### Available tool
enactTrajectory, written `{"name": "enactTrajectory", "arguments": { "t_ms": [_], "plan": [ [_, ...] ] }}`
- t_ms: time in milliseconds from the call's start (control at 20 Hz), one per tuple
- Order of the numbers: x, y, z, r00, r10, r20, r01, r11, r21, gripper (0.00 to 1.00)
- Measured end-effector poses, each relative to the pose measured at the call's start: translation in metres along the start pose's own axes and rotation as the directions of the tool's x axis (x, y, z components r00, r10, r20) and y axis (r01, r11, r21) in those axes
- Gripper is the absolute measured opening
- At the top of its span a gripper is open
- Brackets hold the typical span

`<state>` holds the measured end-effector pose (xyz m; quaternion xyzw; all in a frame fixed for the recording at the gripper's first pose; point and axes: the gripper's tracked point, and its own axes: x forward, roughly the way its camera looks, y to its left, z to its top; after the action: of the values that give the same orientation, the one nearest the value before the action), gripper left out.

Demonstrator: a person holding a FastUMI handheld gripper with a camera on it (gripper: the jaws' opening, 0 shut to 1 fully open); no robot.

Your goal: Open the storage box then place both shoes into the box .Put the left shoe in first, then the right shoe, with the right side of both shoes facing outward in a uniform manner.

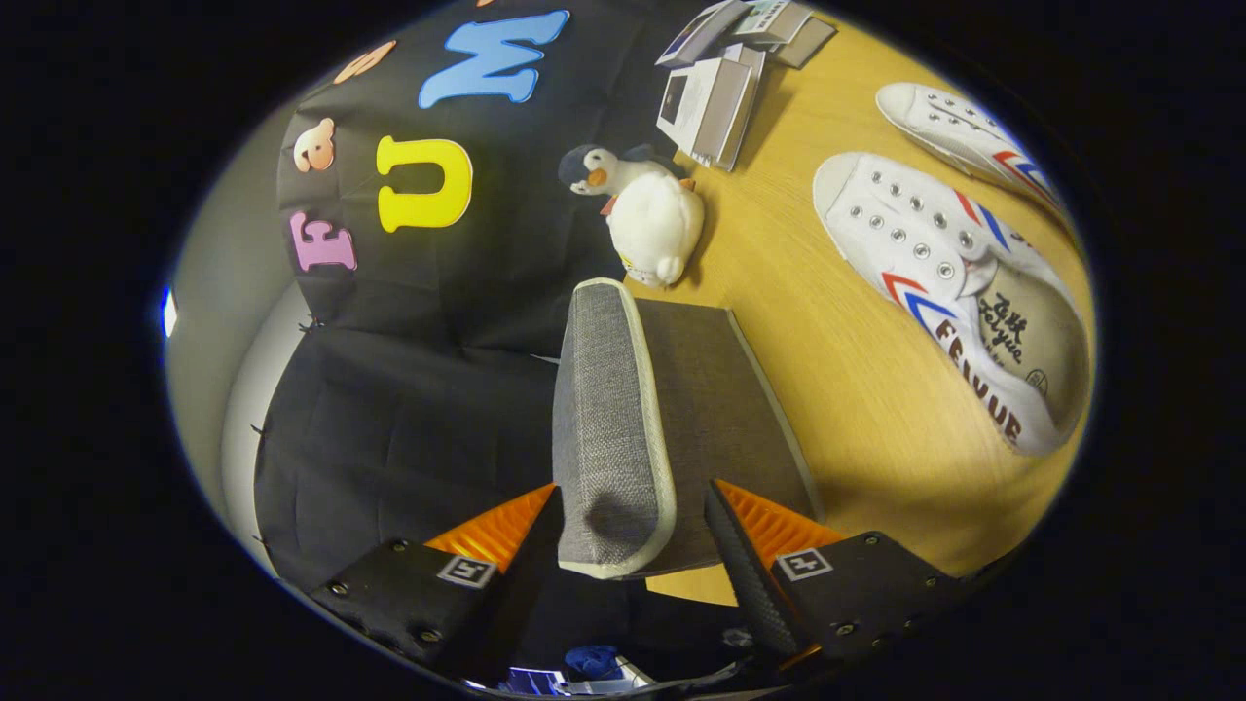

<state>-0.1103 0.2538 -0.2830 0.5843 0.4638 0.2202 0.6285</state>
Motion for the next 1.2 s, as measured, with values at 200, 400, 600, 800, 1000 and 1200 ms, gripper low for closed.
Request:
{"name": "enactTrajectory", "arguments": {
  "t_ms": [200,400,600,800,1000,1200],
  "plan": [
    [0.004,0.000,-0.012,0.999,0.015,-0.039,-0.014,0.999,0.029,0.82],
    [0.004,0.001,-0.009,1.000,0.009,-0.030,-0.009,1.000,0.020,0.57],
    [0.005,0.005,-0.009,0.999,0.019,-0.040,-0.018,1.000,0.018,0.57],
    [0.000,0.014,-0.003,0.999,0.034,-0.001,-0.034,0.999,-0.010,0.19],
    [-0.004,0.021,-0.005,1.000,0.020,-0.016,-0.020,0.998,-0.058,0.00],
    [-0.008,0.046,-0.005,0.999,0.032,-0.027,-0.035,0.994,-0.107,0.00]
  ]
}}
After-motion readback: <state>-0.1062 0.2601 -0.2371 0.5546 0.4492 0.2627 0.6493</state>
